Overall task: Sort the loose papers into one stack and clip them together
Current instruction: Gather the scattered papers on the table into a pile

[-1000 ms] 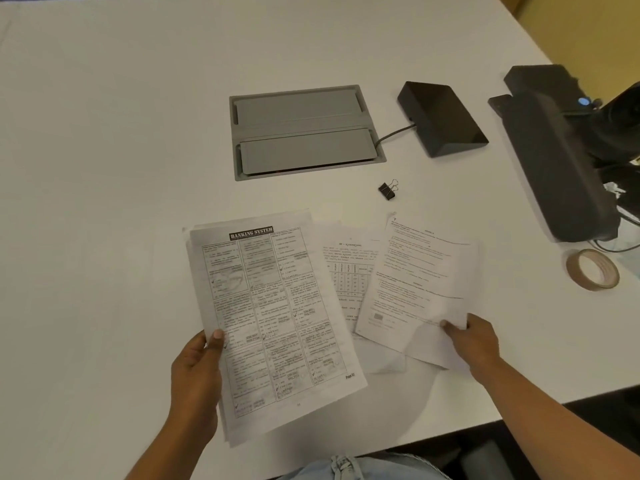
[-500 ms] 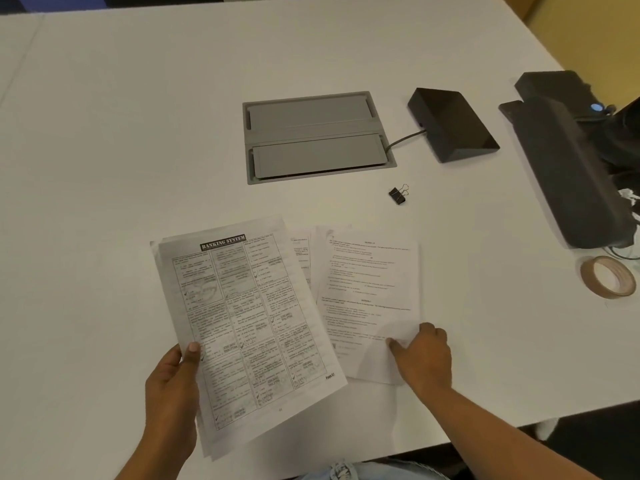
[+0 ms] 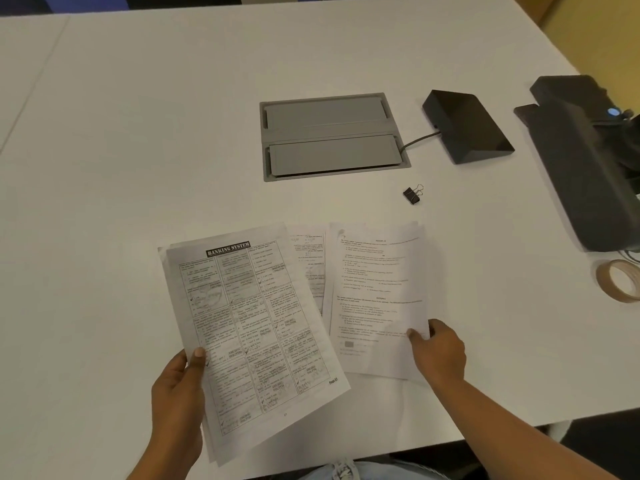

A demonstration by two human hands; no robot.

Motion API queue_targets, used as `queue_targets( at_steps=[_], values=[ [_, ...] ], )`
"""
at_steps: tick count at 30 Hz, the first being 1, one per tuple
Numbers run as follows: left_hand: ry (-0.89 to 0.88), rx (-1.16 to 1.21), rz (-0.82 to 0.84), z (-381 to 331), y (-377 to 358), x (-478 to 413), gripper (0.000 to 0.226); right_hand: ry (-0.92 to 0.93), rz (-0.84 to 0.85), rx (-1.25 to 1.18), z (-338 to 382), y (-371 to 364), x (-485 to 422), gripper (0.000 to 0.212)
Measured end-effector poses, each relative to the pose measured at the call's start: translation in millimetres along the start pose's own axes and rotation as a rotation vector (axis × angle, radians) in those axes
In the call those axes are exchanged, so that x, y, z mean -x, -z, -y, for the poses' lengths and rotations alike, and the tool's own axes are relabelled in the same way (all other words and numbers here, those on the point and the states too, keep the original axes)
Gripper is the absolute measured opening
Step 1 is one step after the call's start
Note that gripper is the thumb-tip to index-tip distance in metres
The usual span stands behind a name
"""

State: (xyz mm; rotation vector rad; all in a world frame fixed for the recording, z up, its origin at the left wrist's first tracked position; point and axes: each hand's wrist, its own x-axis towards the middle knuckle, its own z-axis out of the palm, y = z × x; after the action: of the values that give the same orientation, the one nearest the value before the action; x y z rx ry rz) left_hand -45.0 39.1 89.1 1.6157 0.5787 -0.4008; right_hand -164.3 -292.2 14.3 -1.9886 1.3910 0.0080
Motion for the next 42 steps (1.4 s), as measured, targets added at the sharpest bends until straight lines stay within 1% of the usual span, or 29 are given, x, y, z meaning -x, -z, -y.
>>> queue_targets(
  at_steps=[3, 6, 9, 12, 16, 20, 24, 25, 28, 32, 34, 37, 38, 40, 42],
  values=[
    [-0.002, 0.001, -0.009, -0.2, 1.4, -1.8, 0.027, 0.045, 0.028, -0.121, -3.3, 8.0, -2.6, 0.020],
    [-0.023, -0.011, -0.016, -3.1, 1.7, -4.4, 0.025, 0.050, 0.060, -0.233, -4.6, 23.0, -4.6, 0.018],
    [-0.041, -0.031, -0.045, -9.3, 3.4, -11.7, 0.027, 0.027, 0.113, -0.391, -2.1, 41.4, -3.6, 0.004],
    [-0.067, -0.056, -0.067, -15.9, 5.5, -18.9, 0.026, 0.000, 0.142, -0.535, 4.2, 62.4, 0.4, 0.016],
    [-0.158, -0.111, -0.028, -27.1, 0.7, -16.0, 0.019, 0.001, 0.198, -0.657, 11.9, 85.9, 10.6, 0.016],
    [-0.153, -0.082, -0.002, -29.3, -13.9, -9.6, 0.020, 0.064, 0.313, -0.706, 27.5, 96.5, 30.0, 0.039],
    [-0.105, 0.024, 0.084, -31.0, -35.8, 6.5, 0.021, 0.144, 0.413, -0.727, 47.3, 89.0, 47.7, 0.075],
    [-0.091, 0.047, 0.109, -31.4, -40.8, 11.3, 0.021, 0.161, 0.426, -0.720, 52.1, 85.2, 51.1, 0.076],
    [-0.040, 0.106, 0.178, -33.2, -53.3, 23.5, 0.022, 0.207, 0.469, -0.677, 68.1, 74.1, 55.8, 0.056],
    [-0.016, 0.126, 0.259, -39.0, -63.7, 35.5, 0.023, 0.208, 0.610, -0.630, 81.9, 67.3, 55.9, 0.041],
    [-0.011, 0.111, 0.261, -39.7, -65.4, 35.3, 0.026, 0.215, 0.647, -0.624, 85.5, 64.8, 56.5, 0.034],
    [0.019, 0.077, 0.235, -39.5, -65.3, 30.9, 0.037, 0.238, 0.599, -0.608, 88.5, 60.6, 57.3, 0.029],
    [0.025, 0.063, 0.240, -40.7, -64.5, 30.2, 0.037, 0.236, 0.589, -0.609, 88.9, 58.8, 57.2, 0.029],
    [-0.010, 0.020, 0.276, -43.8, -63.8, 29.6, 0.028, 0.236, 0.581, -0.613, 90.1, 56.4, 57.2, 0.029],
    [-0.033, -0.026, 0.271, -46.8, -62.7, 30.1, 0.022, 0.251, 0.591, -0.611, 91.0, 55.3, 57.6, 0.030]
  ],
)
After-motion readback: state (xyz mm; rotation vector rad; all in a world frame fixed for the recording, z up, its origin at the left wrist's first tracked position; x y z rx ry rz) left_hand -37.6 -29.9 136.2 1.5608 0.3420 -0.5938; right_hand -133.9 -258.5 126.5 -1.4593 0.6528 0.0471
